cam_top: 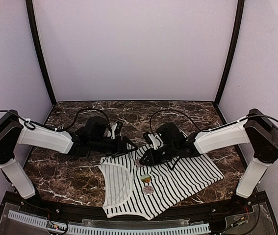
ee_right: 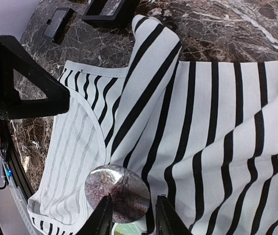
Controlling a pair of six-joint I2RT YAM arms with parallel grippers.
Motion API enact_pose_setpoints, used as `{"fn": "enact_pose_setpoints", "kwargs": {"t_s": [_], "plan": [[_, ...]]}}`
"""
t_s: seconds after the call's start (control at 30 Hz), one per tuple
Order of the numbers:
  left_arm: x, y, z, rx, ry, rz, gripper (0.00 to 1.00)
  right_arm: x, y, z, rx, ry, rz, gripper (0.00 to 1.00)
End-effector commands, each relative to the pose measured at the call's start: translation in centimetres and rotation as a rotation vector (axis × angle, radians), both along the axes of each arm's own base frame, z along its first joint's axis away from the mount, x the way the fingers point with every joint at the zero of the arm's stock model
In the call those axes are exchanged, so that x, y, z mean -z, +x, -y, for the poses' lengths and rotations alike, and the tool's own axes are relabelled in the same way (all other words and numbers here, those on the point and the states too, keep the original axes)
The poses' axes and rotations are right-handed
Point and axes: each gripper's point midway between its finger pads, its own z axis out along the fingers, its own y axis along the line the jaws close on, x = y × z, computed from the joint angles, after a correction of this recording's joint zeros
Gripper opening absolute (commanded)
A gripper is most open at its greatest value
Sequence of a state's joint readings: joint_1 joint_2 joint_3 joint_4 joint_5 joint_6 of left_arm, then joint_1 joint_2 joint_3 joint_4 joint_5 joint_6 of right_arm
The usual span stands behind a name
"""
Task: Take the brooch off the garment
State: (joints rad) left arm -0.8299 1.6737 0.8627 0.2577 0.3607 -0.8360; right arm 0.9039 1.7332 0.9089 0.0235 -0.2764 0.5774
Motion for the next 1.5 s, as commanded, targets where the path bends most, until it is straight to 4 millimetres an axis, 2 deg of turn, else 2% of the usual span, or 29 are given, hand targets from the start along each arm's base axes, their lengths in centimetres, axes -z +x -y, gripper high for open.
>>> {"fn": "enact_pose_setpoints", "kwargs": {"t_s": [0.0,0.17,0.37,0.57,0.87,1.13,1.47], "plan": [[0.7,-1.0,1.2,0.026,-0.038,-0.035,0.62,-1.6,0.3,1.1,0.028,0.051,0.03,0.32],[2.1,-1.6,1.6,0.044,-0.026,-0.082,0.59,-2.2,0.0,1.6,0.024,0.124,-0.007,0.35],[3.9,-2.4,1.8,0.058,-0.002,-0.142,0.49,-2.7,0.1,1.4,0.017,0.177,-0.033,0.35],[4.7,-2.9,1.6,0.056,0.001,-0.17,0.39,-2.7,0.4,1.5,0.005,0.208,-0.057,0.35],[5.0,-3.0,2.0,0.067,-0.018,-0.186,0.23,-1.6,0.8,1.5,0.007,0.21,-0.095,0.34],[4.3,-3.2,2.5,0.094,-0.066,-0.168,0.02,-1.2,0.8,1.6,0.003,0.231,-0.122,0.32],[0.6,-4.0,3.5,0.176,-0.258,-0.08,0.01,-1.3,0.0,2.3,-0.028,0.265,-0.16,0.32]]}}
